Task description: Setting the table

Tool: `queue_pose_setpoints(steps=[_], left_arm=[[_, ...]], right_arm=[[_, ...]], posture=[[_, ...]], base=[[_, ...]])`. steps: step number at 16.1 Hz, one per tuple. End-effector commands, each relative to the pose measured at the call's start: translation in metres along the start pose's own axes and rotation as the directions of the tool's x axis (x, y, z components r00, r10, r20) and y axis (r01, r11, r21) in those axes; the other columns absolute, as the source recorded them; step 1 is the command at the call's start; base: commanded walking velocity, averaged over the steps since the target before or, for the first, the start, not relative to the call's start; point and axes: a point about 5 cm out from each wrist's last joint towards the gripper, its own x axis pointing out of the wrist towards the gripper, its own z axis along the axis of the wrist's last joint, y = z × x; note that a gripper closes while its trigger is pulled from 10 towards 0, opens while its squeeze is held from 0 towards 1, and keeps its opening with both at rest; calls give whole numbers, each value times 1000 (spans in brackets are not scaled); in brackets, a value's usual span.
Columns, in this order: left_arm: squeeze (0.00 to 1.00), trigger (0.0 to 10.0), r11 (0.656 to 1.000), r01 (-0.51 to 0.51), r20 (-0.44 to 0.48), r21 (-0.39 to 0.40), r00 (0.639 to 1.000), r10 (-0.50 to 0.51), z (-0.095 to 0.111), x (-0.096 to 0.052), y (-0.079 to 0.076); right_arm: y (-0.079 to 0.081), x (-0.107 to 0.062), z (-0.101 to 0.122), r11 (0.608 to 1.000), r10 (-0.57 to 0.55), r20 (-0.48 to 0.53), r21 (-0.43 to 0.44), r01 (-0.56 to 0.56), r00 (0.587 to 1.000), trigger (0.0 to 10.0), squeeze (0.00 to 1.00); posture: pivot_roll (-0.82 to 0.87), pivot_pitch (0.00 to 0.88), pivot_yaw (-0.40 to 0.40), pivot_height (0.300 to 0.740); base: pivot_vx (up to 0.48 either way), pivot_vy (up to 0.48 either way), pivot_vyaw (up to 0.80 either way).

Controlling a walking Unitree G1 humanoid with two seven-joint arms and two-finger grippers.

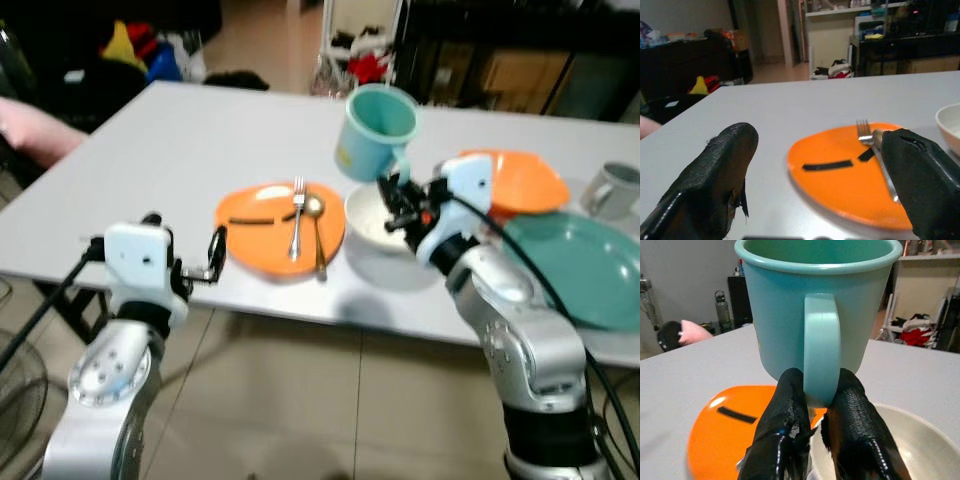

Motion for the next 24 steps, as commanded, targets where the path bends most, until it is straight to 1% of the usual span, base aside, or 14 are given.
queue_pose_setpoints(steps=[1, 4, 7, 8, 10, 13, 15, 16, 17, 20, 21, 22, 23, 24], left_arm=[[0, 10000, 1000, 30, 9, -4, 1000, -29, 2, 0, -6], [0, 10000, 999, 38, 5, -1, 999, -38, 2, 0, -7], [0, 10000, 999, 41, 3, 4, 999, -41, 2, 0, -6], [0, 10000, 999, 41, 3, 4, 999, -41, 2, 0, -6], [0, 10000, 999, 42, 1, 6, 999, -42, 2, 1, -6], [0, 10000, 999, 43, -1, 11, 999, -43, 1, 0, -5], [0, 10000, 999, 43, 7, 3, 999, -43, 2, 0, -4], [0, 10000, 998, 59, 0, 9, 998, -59, 2, 0, -4], [0, 10000, 995, 95, -13, 34, 995, -94, 3, 0, -5], [0, 10000, 981, 188, -30, 58, 982, -186, 6, -1, -6], [0, 10000, 972, 228, -53, 64, 973, -225, 7, -1, -6], [0, 10000, 967, 246, -63, 63, 968, -242, 8, -1, -6], [0, 10000, 960, 275, -74, 56, 960, -271, 11, 0, -5], [0, 10000, 957, 284, -78, 54, 957, -280, 12, 1, -5]], right_arm=[[-9, -1, 7, 999, -32, 14, -14, 32, 999, 10000, 0], [-9, 0, 5, 999, -33, 2, -2, 33, 999, 10000, 0], [-8, 2, 5, 1000, -23, -3, 8, 23, 1000, 10000, 0], [-8, 2, 6, 1000, -20, -3, 3, 20, 1000, 10000, 0], [-6, 7, 5, 1000, 31, -29, -4, -31, 999, 10000, 0], [-5, 13, 3, 998, 59, -72, -1, -59, 996, 10000, 0], [-10, 22, 5, 997, 79, -92, 7, -78, 993, 10000, 0], [-14, 30, 8, 995, 100, -101, 11, -99, 990, 10000, 0], [-17, 36, 10, 992, 125, -109, -9, -127, 986, 10000, 0], [-22, 56, 13, 983, 165, -128, -59, -174, 978, 10000, 0], [-25, 69, 11, 978, 184, -142, -70, -195, 973, 10000, 0], [-26, 75, 9, 976, 190, -150, -75, -203, 970, 10000, 0], [-29, 86, 7, 973, 198, -168, -89, -215, 966, 10000, 0], [-29, 89, 6, 971, 202, -174, -93, -221, 964, 10000, 0]], posture=[[-54, 12, 24, 740], [-54, 12, 24, 740], [-50, 16, 26, 740], [-50, 16, 26, 740], [-43, 19, 29, 740], [-38, 17, 31, 740], [-38, 18, 33, 740], [-38, 14, 38, 740], [-38, 14, 38, 740], [-36, 11, 49, 740], [-36, 11, 49, 740], [-31, 17, 54, 740], [-27, 21, 58, 740], [-27, 21, 58, 740]], base=[[368, 0, 0], [365, 0, 0], [368, 0, -719], [368, 0, 0], [366, 0, 0], [366, 0, 0], [163, 0, 0], [0, 0, 0], [0, 0, 0], [0, 0, 0], [0, 0, 0], [0, 0, 0], [0, 0, 0], [0, 0, 0]])
